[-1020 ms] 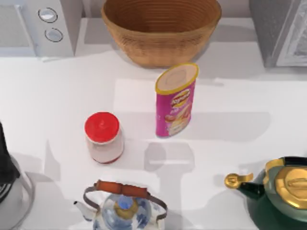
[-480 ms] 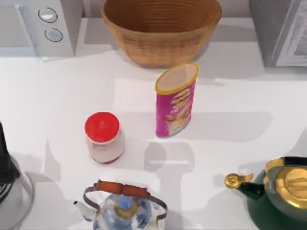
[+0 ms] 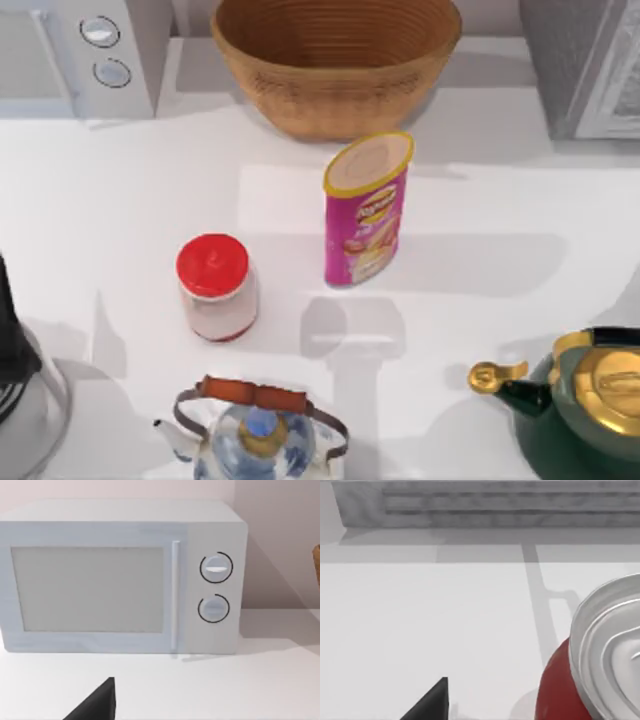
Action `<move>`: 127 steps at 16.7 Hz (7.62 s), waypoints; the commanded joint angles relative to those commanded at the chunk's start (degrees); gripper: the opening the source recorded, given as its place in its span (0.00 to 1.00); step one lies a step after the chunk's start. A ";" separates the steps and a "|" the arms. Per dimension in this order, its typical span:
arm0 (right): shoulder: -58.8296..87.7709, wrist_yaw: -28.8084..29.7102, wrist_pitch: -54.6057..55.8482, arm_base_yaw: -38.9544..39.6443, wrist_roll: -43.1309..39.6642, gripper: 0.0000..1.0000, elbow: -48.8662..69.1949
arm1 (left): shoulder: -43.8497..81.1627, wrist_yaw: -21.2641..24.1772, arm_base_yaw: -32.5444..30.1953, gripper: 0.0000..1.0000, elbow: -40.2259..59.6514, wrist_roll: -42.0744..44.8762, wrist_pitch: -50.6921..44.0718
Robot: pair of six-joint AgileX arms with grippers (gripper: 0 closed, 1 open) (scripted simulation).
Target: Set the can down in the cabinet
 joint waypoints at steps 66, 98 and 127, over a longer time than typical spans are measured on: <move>-118.40 14.36 -83.49 16.74 3.87 0.00 -16.55 | 0.00 0.00 0.00 1.00 0.00 0.00 0.00; -51.78 25.11 -106.33 26.81 5.06 0.00 72.28 | 0.00 0.00 0.00 1.00 0.00 0.00 0.00; -2.78 22.43 -122.78 23.22 4.96 0.00 137.48 | 0.00 0.00 0.00 1.00 0.00 0.00 0.00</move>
